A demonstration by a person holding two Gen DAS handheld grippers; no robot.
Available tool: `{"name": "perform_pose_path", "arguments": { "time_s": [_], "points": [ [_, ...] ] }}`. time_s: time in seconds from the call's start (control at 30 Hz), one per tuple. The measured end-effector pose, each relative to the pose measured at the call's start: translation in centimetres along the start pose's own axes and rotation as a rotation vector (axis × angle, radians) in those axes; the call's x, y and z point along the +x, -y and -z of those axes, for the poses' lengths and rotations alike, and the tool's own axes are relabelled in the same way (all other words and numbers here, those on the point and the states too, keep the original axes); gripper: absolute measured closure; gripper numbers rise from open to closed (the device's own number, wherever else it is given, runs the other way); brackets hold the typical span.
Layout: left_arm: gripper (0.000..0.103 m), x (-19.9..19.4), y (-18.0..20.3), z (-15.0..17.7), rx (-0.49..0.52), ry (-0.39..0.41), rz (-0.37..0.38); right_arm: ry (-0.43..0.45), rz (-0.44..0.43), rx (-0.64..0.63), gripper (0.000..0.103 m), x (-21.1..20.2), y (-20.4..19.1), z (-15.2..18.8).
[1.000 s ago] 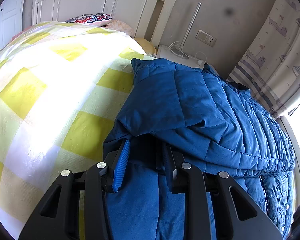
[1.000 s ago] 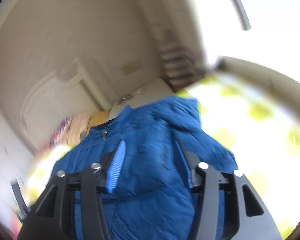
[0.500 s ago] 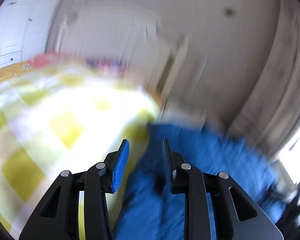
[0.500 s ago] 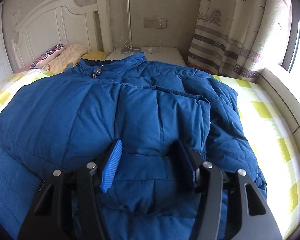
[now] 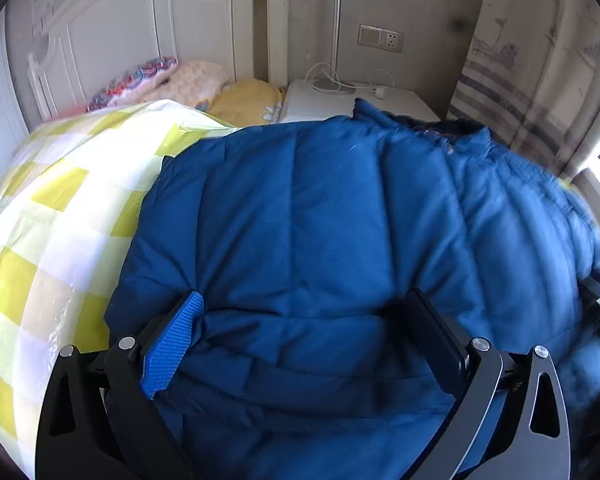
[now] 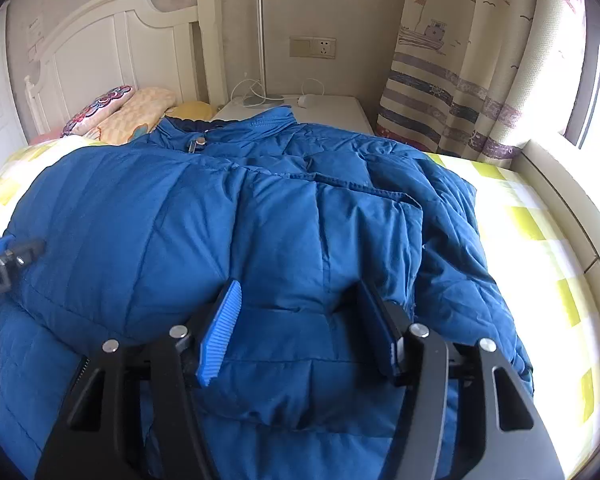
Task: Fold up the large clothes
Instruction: 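Release the jacket with both tools and lift them above the folded jacket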
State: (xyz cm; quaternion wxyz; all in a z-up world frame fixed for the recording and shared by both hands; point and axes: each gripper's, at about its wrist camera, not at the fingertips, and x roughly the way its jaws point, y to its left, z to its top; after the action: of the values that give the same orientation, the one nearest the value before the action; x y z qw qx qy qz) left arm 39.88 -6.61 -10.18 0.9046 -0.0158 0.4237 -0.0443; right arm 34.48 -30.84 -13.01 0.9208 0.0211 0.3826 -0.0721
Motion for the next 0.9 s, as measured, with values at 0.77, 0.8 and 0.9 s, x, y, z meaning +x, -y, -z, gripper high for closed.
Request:
{"name": "perform_pose_path", "arguments": {
  "time_s": [0.77,0.8,0.9],
  "points": [
    [0.004,3.4,4.0,-9.4,0.065,0.03,0.008,0.009,-0.032,0.014,0.039,0.2,0.1,-0.1],
    [0.004,4.0,2.4,-9.6,0.02,0.003,0.02,0.009,-0.033,0.014,0.039,0.2,0.1,-0.1],
    [0.004,8.0,-0.1,-7.9,0.014,-0.1,0.027,0.01,-0.032,0.013,0.038,0.2,0.1,-0.1]
  ]
}}
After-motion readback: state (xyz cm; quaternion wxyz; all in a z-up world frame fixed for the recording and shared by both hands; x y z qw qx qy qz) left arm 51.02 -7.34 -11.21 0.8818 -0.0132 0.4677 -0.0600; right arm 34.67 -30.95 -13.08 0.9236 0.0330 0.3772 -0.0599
